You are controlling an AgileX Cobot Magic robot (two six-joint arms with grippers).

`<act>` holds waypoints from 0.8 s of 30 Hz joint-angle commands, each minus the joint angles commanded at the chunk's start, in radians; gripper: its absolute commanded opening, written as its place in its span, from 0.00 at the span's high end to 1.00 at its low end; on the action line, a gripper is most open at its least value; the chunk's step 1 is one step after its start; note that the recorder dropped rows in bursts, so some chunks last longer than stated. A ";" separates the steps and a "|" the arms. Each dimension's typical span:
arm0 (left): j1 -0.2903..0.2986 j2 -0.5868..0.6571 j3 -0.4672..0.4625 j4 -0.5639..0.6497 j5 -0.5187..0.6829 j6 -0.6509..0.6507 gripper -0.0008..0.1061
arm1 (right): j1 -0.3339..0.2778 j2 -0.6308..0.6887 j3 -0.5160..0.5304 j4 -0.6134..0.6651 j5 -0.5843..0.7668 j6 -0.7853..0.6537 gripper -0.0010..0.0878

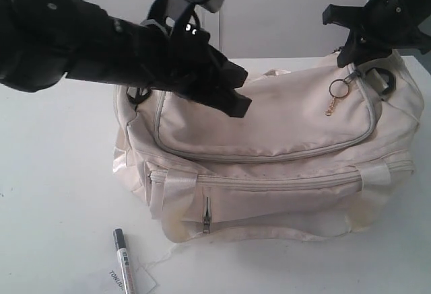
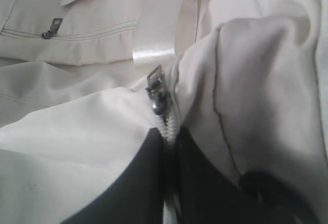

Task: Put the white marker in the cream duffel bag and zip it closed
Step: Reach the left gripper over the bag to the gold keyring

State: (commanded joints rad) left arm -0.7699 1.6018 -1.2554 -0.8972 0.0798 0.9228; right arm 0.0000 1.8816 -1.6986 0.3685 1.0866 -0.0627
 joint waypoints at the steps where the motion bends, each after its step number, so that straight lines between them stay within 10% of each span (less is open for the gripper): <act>1: 0.000 0.017 -0.017 0.000 0.002 0.000 0.99 | 0.000 0.000 0.000 0.000 0.000 0.000 0.99; 15: -0.091 0.213 -0.232 0.141 -0.003 -0.003 0.99 | 0.000 0.000 0.000 0.000 0.003 0.000 0.99; 24: -0.092 0.306 -0.327 -0.004 0.054 -0.011 0.99 | 0.000 0.010 0.000 0.000 0.008 0.000 0.99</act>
State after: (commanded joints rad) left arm -0.8622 1.9083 -1.5825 -0.9016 0.1340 0.9116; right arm 0.0000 1.8913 -1.6986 0.3685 1.0944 -0.0627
